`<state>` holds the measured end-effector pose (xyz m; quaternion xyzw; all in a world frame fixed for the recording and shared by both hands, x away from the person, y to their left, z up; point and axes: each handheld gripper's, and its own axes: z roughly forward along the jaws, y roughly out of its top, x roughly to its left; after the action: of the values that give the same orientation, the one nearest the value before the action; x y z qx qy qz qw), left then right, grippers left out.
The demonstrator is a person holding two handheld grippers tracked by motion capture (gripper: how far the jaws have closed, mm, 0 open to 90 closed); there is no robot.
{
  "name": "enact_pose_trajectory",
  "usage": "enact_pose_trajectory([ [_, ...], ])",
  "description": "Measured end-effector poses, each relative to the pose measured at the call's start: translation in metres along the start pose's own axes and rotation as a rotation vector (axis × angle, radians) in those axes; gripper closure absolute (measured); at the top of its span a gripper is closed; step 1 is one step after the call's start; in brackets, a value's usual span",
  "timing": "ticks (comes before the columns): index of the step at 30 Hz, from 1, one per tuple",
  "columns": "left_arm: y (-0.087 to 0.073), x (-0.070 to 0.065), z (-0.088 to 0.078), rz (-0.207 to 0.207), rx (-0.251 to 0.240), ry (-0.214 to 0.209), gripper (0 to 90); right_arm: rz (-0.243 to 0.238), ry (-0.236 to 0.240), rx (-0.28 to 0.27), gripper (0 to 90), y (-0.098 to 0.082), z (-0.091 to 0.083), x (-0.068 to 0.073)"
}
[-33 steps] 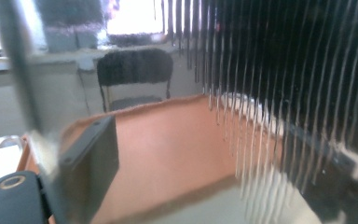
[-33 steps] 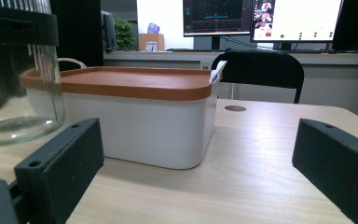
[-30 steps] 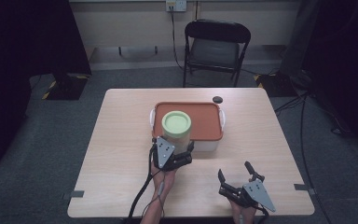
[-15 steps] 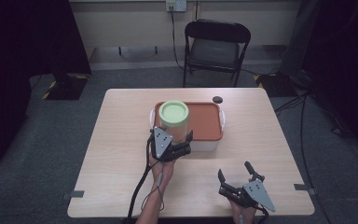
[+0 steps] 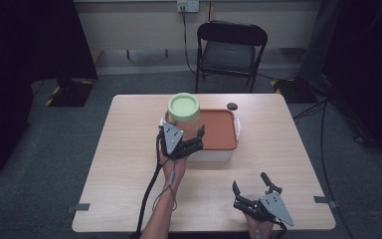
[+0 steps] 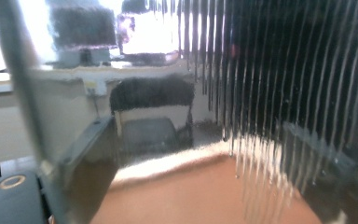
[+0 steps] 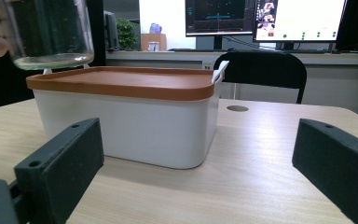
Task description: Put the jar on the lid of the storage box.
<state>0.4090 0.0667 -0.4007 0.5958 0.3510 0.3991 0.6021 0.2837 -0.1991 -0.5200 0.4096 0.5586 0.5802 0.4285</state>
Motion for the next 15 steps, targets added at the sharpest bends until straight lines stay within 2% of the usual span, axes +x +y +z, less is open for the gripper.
enact_pose_trajectory([
  [3, 0.002, 0.001, 0.007, 0.010, 0.009, 0.005, 10.7, 0.000, -0.001, 0.000, 1.2, 0.000, 0.000, 0.000],
  [8, 0.000, 0.002, 0.018, -0.005, -0.010, 0.021, 10.7, 0.000, -0.001, 0.000, 1.2, 0.000, 0.000, 0.000],
  [10, -0.001, 0.003, 0.023, -0.008, 0.000, 0.022, 10.7, 0.001, 0.000, 0.000, 1.1, 0.000, 0.000, 0.000],
  [15, -0.009, 0.003, 0.035, 0.017, 0.014, 0.018, 10.7, 0.000, 0.000, 0.000, 1.1, 0.000, 0.000, 0.000],
])
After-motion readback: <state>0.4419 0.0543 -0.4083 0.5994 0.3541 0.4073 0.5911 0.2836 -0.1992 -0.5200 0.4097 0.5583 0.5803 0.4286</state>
